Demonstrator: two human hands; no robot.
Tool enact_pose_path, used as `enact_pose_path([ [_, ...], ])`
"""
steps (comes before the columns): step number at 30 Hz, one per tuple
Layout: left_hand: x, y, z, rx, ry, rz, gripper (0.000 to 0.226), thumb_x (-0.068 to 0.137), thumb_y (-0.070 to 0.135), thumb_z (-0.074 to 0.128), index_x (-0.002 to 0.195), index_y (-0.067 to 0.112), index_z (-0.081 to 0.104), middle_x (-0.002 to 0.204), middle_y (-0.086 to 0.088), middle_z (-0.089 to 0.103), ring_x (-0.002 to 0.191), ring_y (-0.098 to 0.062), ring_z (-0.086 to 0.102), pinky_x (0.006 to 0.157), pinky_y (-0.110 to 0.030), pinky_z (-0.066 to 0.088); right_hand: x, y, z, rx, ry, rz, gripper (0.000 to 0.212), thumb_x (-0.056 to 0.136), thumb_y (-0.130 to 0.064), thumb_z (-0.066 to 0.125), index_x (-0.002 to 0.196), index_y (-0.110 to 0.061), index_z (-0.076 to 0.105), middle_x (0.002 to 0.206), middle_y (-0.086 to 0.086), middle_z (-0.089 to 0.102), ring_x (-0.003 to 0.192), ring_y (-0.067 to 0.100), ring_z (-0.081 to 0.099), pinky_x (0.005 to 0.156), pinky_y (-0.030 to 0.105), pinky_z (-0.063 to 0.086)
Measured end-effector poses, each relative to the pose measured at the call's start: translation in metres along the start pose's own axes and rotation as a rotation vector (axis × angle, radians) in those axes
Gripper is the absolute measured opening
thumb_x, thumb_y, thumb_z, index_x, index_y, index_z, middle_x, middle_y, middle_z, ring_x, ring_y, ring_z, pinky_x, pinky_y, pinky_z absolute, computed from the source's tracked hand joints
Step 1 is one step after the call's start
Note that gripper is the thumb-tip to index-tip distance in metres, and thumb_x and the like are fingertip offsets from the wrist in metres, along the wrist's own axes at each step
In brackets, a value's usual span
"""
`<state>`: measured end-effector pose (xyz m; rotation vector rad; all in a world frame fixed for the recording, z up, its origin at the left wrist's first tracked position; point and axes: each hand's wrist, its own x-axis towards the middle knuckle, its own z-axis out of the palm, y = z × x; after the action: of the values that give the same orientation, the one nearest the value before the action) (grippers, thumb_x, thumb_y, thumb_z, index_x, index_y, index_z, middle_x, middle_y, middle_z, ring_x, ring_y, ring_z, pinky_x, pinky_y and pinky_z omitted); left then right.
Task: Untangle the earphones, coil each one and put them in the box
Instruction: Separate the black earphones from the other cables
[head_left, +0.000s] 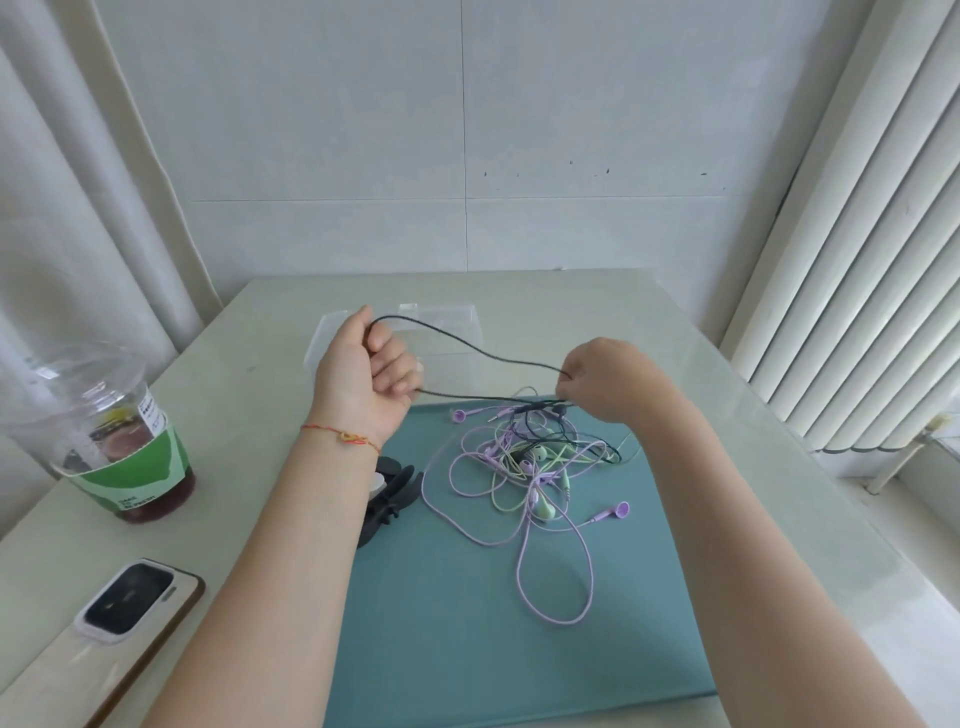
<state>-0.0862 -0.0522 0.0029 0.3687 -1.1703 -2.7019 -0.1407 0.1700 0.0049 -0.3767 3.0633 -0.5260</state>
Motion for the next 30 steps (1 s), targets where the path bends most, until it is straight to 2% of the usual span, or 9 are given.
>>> enact_pose_path([
  [3,0.004,-0.001,-0.006,0.52,0.177,0.222,0.043,0.094,0.024,0.047,0.055,0.019,0.032,0.039,0.008,0.023,0.033,-0.012,0.018,0.042,-0.02,0.016,0.004,0.009,-0.007,0.162,0.18,0.081,0.025,0.091,-0.023,0.051,0.089,-0.009,0.072,0.083,0.012,0.066,0.076,0.029,0.058,0.059,0.029,0.04],
  [7,0.006,-0.007,-0.017,1.477,0.186,0.401,0.045,0.091,0.035,0.052,0.055,0.009,0.051,0.049,-0.008,0.044,0.05,-0.024,0.042,0.052,-0.03,0.035,0.004,0.012,-0.016,0.373,0.477,0.152,0.035,0.097,-0.025,0.043,0.086,-0.002,0.069,0.072,0.009,0.064,0.07,0.031,0.055,0.056,0.03,0.035],
  [11,0.001,-0.017,-0.014,1.897,0.144,0.345,0.057,0.096,0.059,0.036,0.067,0.014,0.056,0.062,-0.003,0.054,0.069,-0.026,0.053,0.064,-0.03,0.041,0.001,0.009,-0.02,0.743,0.443,0.181,0.038,0.1,-0.028,0.039,0.084,-0.008,0.067,0.057,0.003,0.057,0.045,0.018,0.051,0.051,0.029,0.043],
  [13,0.005,-0.017,-0.015,1.819,0.06,0.275,0.068,0.09,0.072,0.034,0.07,0.011,0.058,0.062,-0.001,0.055,0.067,-0.023,0.056,0.07,-0.032,0.045,0.002,0.01,-0.021,0.795,0.439,0.188,0.036,0.099,-0.03,0.042,0.08,-0.011,0.067,0.056,0.002,0.057,0.047,0.017,0.053,0.057,0.034,0.047],
  [15,0.008,-0.015,-0.019,1.681,0.018,0.275,0.071,0.08,0.08,0.043,0.062,0.011,0.049,0.058,-0.002,0.043,0.057,-0.023,0.047,0.061,-0.031,0.038,0.002,0.011,-0.023,0.789,0.49,0.197,0.034,0.098,-0.027,0.042,0.081,-0.012,0.067,0.053,-0.002,0.058,0.054,0.018,0.057,0.065,0.037,0.053],
  [19,0.004,-0.009,-0.022,1.691,0.299,0.525,0.062,0.086,0.054,0.061,0.052,0.01,0.034,0.051,-0.004,0.037,0.06,-0.031,0.041,0.05,-0.03,0.024,0.0,0.02,-0.03,0.928,0.471,0.229,0.043,0.1,-0.037,0.045,0.093,0.0,0.066,0.045,0.001,0.048,0.036,0.016,0.047,0.052,0.036,0.048],
  [24,0.012,-0.003,-0.026,1.473,0.523,0.566,0.038,0.093,0.03,0.047,0.062,0.006,0.044,0.059,-0.007,0.045,0.07,-0.037,0.045,0.056,-0.031,0.029,-0.003,0.026,-0.026,0.176,0.46,0.318,0.061,0.085,-0.067,0.05,0.064,-0.01,0.051,0.062,0.006,0.052,0.066,0.03,0.051,0.053,0.029,0.034],
  [27,0.016,-0.004,-0.03,1.428,0.435,0.502,0.032,0.085,0.031,0.057,0.065,0.006,0.054,0.062,-0.007,0.054,0.07,-0.035,0.051,0.056,-0.031,0.035,-0.003,0.027,-0.023,0.106,0.195,0.254,0.033,0.085,-0.051,0.063,0.082,-0.017,0.061,0.069,-0.004,0.053,0.078,0.024,0.051,0.065,0.029,0.037],
  [30,0.017,-0.01,-0.027,1.276,0.169,0.326,0.021,0.075,0.032,0.069,0.065,0.014,0.068,0.07,-0.002,0.065,0.071,-0.021,0.058,0.068,-0.028,0.046,-0.003,0.022,-0.023,0.24,0.027,0.122,0.015,0.084,-0.031,0.07,0.091,-0.018,0.069,0.075,-0.005,0.058,0.069,0.015,0.054,0.058,0.025,0.037],
])
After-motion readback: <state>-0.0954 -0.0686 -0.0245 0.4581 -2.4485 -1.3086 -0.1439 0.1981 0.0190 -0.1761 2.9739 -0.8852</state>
